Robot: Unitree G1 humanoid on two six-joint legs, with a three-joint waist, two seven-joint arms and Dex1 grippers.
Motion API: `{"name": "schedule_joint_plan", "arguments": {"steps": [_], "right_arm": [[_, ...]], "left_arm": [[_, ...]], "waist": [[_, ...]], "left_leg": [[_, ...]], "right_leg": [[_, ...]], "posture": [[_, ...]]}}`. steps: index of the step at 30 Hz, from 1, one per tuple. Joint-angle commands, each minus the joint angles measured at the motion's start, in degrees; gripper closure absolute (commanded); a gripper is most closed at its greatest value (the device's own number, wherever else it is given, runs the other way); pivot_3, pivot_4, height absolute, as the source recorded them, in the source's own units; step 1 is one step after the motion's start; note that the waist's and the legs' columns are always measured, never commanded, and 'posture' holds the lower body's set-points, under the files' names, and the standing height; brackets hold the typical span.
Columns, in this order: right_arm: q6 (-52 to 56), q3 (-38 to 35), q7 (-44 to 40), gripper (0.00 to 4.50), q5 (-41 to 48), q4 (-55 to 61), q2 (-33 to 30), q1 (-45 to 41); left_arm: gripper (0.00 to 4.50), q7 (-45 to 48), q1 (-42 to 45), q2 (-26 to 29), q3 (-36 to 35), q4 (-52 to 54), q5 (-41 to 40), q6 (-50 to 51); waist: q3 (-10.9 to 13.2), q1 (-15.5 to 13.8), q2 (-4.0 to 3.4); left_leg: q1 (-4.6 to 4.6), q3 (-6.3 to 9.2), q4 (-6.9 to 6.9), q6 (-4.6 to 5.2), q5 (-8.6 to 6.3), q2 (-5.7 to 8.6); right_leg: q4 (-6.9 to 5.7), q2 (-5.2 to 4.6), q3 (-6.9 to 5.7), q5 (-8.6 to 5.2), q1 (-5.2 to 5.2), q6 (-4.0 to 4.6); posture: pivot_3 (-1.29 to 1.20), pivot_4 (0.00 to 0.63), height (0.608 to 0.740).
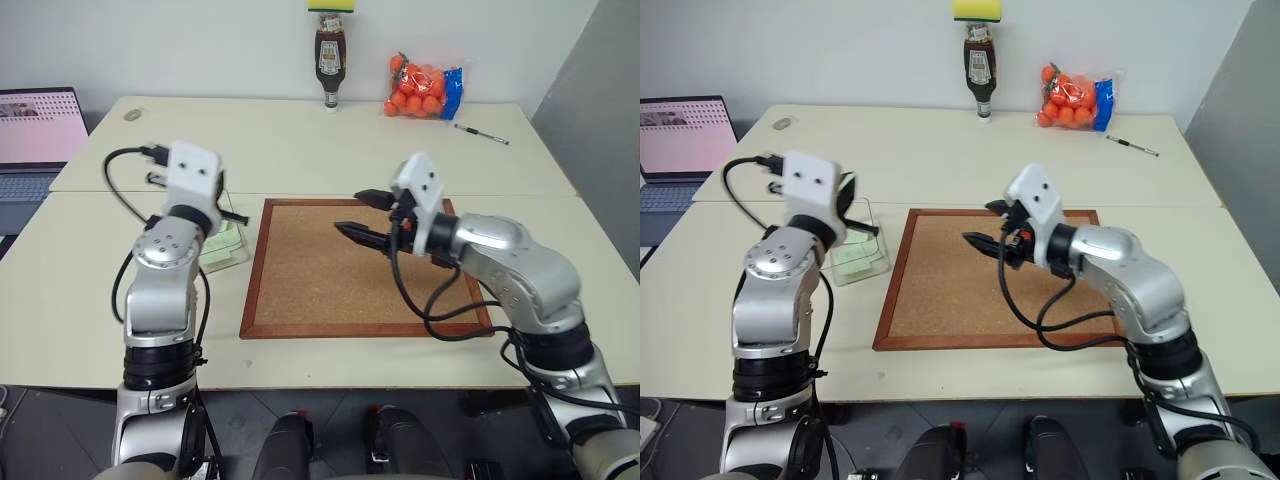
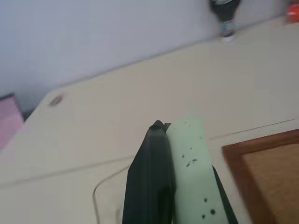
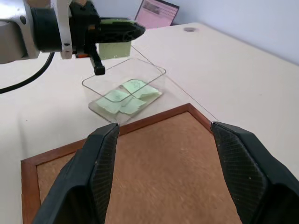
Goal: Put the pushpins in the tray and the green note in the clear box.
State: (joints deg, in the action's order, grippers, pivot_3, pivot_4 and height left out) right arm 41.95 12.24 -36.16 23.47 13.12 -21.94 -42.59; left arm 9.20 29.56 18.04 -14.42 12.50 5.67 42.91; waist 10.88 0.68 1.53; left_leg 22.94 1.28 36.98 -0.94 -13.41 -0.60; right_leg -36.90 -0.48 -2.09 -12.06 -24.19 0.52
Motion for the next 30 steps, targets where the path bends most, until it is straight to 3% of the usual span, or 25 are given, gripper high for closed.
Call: {"name": "schedule_joint_plan", "arguments": {"steps": [1,15,18,25,30], "right_arm": [[-3.27,0.62,-1.75,1.19,-1.17,-1.09,1.16,-2.37],[-2.85,1.67,-3.35,1.19,-2.37,-0.12,2.34,-2.26],[-2.54,1.69,-3.28,1.16,-2.43,0.16,2.38,-2.21],[-1.70,1.60,-3.14,1.16,-2.15,1.08,2.17,-1.83],[-1.60,1.39,-2.82,1.16,-2.06,1.50,2.39,-1.49]], "left_arm": [[4.50,-5.38,0.96,-2.69,-5.12,1.37,-1.36,6.76],[4.50,-12.02,5.23,-7.76,-9.90,-3.17,-6.91,9.28],[4.04,-13.64,6.22,-8.74,-11.62,-3.59,-8.62,8.99],[2.24,-16.28,6.32,-9.64,-10.99,-2.59,-10.02,10.76],[1.44,-14.51,5.21,-8.21,-7.48,-0.79,-10.00,6.95]], "waist": [[0.04,-0.32,0.08],[0.09,-0.59,0.17],[0.09,-0.59,0.18],[0.09,-0.58,0.18],[0.09,-0.59,0.18]], "left_leg": [[0.00,0.01,0.01,0.00,0.00,0.02],[-0.04,0.08,0.02,-0.02,0.01,0.02],[-0.03,0.07,0.02,-0.02,0.01,0.03],[-0.04,0.07,0.03,-0.02,0.01,0.04],[-0.04,0.06,0.03,-0.02,0.01,0.04]], "right_leg": [[0.00,-0.02,0.01,0.00,0.01,-0.01],[-0.11,-0.30,-0.05,0.03,0.01,0.01],[-0.10,-0.32,-0.04,0.03,0.01,0.01],[-0.10,-0.32,-0.04,0.03,0.01,0.01],[-0.11,-0.32,-0.05,0.03,0.01,0.01]], "posture": [[0.00,0.150,0.740],[0.00,0.150,0.740],[0.00,0.150,0.740],[0.00,0.150,0.740],[0.00,0.150,0.740]]}}
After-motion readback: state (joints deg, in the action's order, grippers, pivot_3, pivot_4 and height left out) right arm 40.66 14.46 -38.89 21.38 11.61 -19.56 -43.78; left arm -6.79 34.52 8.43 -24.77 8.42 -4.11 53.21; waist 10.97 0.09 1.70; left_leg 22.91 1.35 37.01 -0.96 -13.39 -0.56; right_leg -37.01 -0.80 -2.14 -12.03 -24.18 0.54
